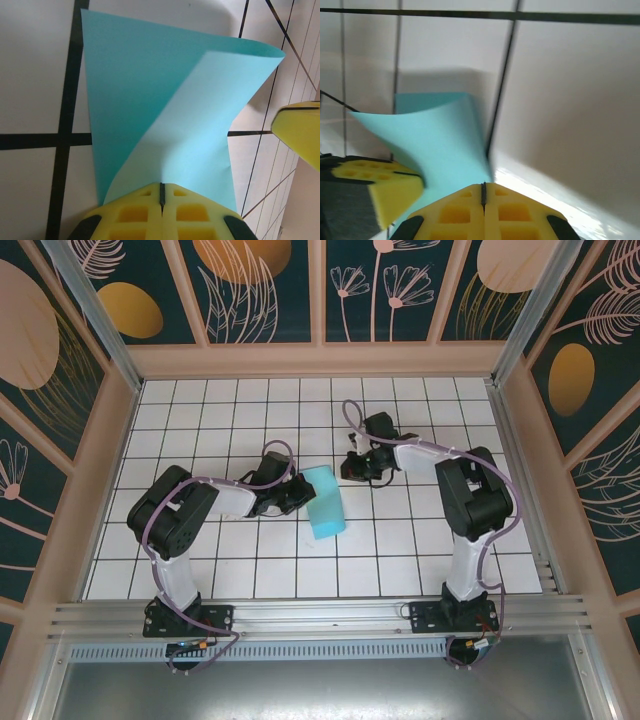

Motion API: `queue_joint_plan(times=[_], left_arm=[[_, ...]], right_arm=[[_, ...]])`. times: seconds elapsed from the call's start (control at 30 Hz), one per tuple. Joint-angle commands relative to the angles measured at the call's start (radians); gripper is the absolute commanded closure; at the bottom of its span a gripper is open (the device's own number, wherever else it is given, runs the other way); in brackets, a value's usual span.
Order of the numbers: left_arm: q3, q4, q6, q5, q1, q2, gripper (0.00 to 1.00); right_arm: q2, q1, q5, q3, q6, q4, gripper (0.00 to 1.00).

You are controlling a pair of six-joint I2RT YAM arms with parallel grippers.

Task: Fold a paper plane with a square sheet of paper (pick it up from the middle)
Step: Fold the square sheet of paper in half at the center of the table.

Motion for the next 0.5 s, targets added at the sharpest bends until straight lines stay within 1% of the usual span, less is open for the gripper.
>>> queue_joint_plan(times=[0.0, 0.2, 0.3, 0.4, 0.47], left_arm=[[-0.082, -0.312, 0.016, -0.105, -0.004, 0.119, 1.0], [-0.083, -0.314, 0.017, -0.105, -0.004, 0.119, 1.0], [-0.086, -0.315, 0.017, -0.106, -0.004, 0.119, 1.0], [-0.095, -0.307, 0.015, -0.1, -0.004, 0.122, 1.0], [-0.106, -0.288, 0.007, -0.086, -0.004, 0.124, 1.0]], right_arm=[[0.033, 0.046, -0.037, 0.034, 0.025, 0.031, 1.0], [0.13, 0.057, -0.07, 0.078, 0.043, 0.056, 1.0], [0.145, 0.041, -0.035, 0.074, 0.049, 0.059, 1.0], [0.155, -0.003, 0.012, 0.049, 0.094, 0.084, 1.0], [0.156, -0.035, 0.08, 0.054, 0.143, 0.069, 1.0]])
